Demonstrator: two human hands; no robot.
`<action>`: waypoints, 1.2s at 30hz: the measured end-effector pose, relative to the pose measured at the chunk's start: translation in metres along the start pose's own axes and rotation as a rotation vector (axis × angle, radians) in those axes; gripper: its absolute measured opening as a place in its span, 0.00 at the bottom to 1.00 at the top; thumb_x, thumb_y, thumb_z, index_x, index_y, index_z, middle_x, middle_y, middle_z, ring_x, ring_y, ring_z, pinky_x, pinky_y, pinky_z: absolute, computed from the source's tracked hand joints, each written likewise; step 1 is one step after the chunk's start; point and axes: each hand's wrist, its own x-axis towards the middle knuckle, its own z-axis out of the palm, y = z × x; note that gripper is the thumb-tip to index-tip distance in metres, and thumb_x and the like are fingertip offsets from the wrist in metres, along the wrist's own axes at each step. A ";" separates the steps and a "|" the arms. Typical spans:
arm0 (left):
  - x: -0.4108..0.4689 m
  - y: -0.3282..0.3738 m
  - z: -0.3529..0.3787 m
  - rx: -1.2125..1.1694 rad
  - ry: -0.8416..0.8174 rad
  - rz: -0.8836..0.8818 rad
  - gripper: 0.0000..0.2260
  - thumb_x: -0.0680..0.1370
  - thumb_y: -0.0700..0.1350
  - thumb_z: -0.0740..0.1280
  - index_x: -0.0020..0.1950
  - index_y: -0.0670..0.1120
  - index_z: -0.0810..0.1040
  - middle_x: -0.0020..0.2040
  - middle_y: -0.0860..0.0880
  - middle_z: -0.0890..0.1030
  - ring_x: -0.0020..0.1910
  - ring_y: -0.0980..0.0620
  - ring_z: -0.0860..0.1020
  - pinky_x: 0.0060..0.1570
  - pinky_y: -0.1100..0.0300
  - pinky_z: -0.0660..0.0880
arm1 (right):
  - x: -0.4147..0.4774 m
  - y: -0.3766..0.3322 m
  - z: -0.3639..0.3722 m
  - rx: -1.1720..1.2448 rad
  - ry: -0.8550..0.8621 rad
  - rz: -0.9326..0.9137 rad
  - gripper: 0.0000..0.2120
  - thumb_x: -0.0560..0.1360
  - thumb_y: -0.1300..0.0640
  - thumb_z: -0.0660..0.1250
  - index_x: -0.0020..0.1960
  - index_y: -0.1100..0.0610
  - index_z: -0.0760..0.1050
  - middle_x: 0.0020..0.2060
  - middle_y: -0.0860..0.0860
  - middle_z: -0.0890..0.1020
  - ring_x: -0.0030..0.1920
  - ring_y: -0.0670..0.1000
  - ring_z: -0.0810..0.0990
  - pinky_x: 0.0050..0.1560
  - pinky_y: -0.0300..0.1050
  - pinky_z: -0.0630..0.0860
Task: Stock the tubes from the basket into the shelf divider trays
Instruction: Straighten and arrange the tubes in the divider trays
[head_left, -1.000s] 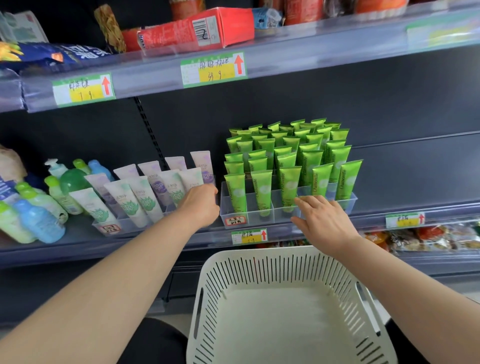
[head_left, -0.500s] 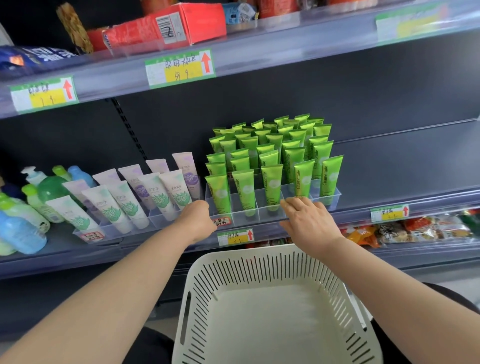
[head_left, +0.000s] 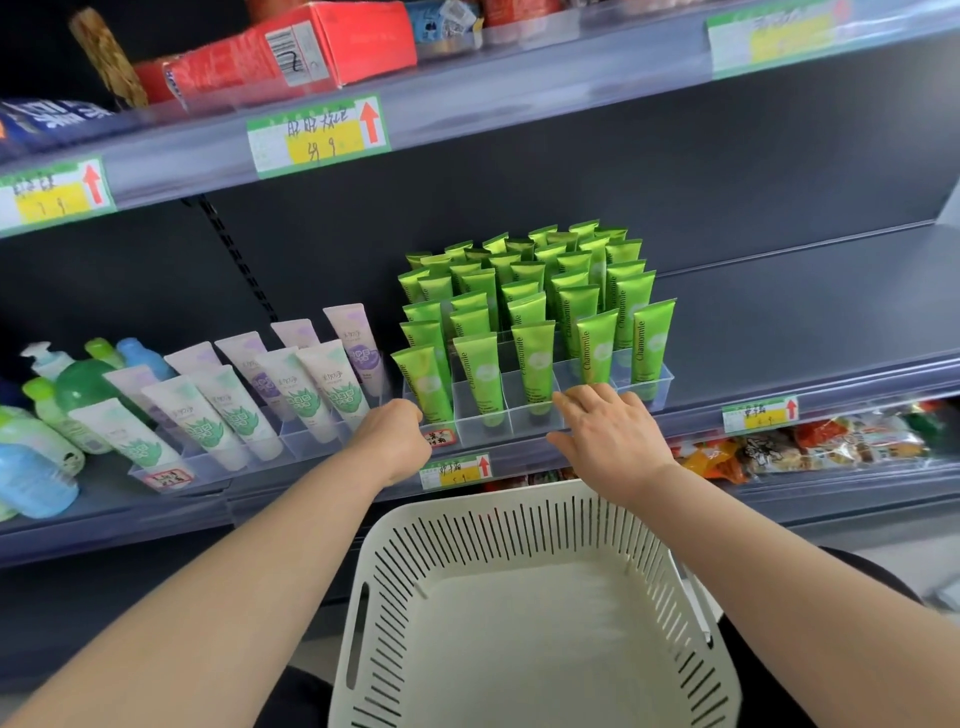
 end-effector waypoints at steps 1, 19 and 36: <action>0.000 0.003 0.000 0.001 -0.003 0.005 0.16 0.78 0.39 0.67 0.66 0.41 0.75 0.64 0.43 0.76 0.59 0.43 0.75 0.53 0.55 0.70 | -0.001 0.002 0.000 -0.002 0.002 0.005 0.27 0.81 0.41 0.49 0.76 0.54 0.58 0.68 0.49 0.69 0.67 0.53 0.66 0.63 0.50 0.65; 0.006 0.073 0.016 -0.017 -0.035 0.017 0.20 0.77 0.40 0.67 0.67 0.40 0.66 0.60 0.43 0.75 0.56 0.44 0.74 0.44 0.55 0.69 | -0.012 0.064 -0.005 -0.002 0.000 0.127 0.26 0.80 0.40 0.50 0.73 0.53 0.63 0.67 0.49 0.71 0.66 0.53 0.67 0.63 0.51 0.65; 0.012 0.135 0.031 -0.038 -0.041 0.072 0.24 0.76 0.43 0.69 0.69 0.42 0.65 0.65 0.44 0.74 0.60 0.43 0.74 0.47 0.55 0.70 | -0.022 0.116 -0.007 0.014 0.006 0.228 0.25 0.81 0.41 0.49 0.72 0.52 0.65 0.67 0.49 0.72 0.67 0.53 0.68 0.61 0.52 0.66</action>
